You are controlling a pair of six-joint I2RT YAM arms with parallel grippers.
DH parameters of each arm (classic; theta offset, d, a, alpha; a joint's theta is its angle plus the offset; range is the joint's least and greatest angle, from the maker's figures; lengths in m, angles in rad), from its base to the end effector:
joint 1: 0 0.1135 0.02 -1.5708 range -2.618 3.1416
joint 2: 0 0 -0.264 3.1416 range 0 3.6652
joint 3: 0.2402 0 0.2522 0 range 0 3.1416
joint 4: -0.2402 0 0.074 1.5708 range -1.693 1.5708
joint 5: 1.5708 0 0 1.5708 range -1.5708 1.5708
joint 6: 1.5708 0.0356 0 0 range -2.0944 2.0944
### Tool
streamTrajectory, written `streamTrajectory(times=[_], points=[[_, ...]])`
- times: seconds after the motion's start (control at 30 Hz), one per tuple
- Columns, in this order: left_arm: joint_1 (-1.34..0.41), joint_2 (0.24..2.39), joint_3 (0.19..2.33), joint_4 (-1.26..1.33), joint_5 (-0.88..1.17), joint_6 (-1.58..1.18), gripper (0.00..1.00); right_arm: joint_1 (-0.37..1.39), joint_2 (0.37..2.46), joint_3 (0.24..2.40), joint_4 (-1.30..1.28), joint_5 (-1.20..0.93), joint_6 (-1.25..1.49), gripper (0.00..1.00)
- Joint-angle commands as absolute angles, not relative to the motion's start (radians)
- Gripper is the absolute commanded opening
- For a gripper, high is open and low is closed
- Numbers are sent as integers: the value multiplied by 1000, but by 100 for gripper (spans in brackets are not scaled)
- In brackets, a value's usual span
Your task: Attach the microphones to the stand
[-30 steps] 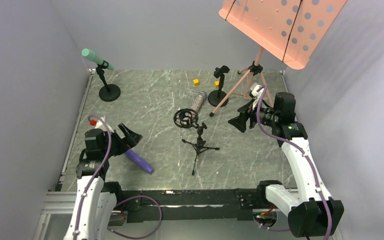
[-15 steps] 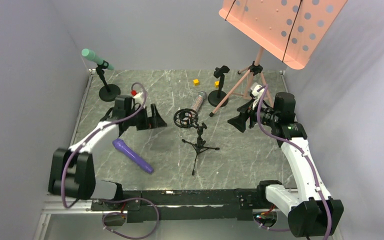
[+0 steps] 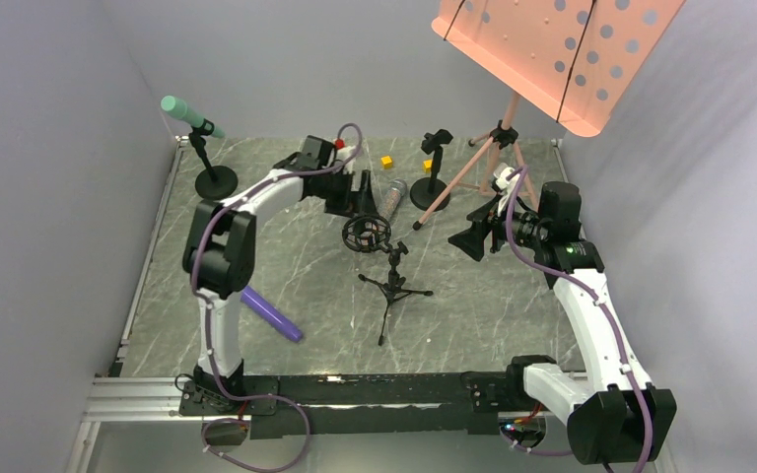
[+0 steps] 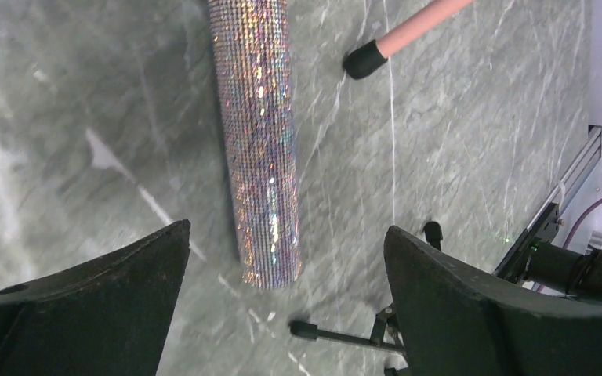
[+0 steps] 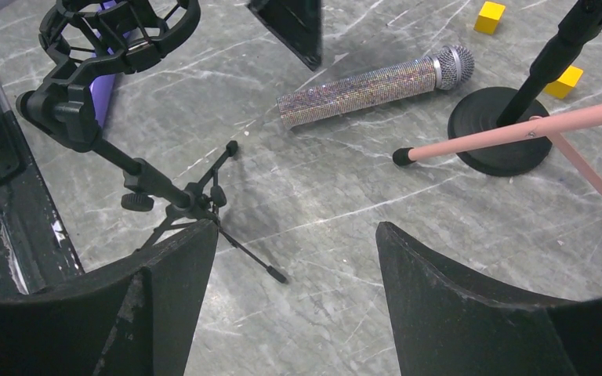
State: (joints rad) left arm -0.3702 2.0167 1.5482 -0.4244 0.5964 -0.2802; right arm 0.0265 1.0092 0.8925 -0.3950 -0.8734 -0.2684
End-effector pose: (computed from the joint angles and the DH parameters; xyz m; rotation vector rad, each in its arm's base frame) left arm 0.4071 -0.1794 0.2140 0.3836 2.4883 -1.0110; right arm 0.2133 0.0330 0.3206 -0.7895 1.7961 0.7433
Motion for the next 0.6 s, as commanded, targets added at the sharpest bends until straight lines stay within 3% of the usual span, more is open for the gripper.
streamTrajectory(times=[0.0, 0.33, 0.47, 0.57], points=[[-418, 2131, 1746, -562, 554, -244, 95, 18, 1011, 900, -366, -895, -269, 80], [-513, 2323, 2009, -706, 303, -226, 90, 17, 1016, 905, -373, -891, -275, 80], [-529, 2371, 2060, -740, 202, -234, 76, 16, 1019, 905, -374, -891, -275, 80], [-544, 2405, 2104, -781, 148, -222, 72, 15, 1021, 905, -376, -886, -278, 80]])
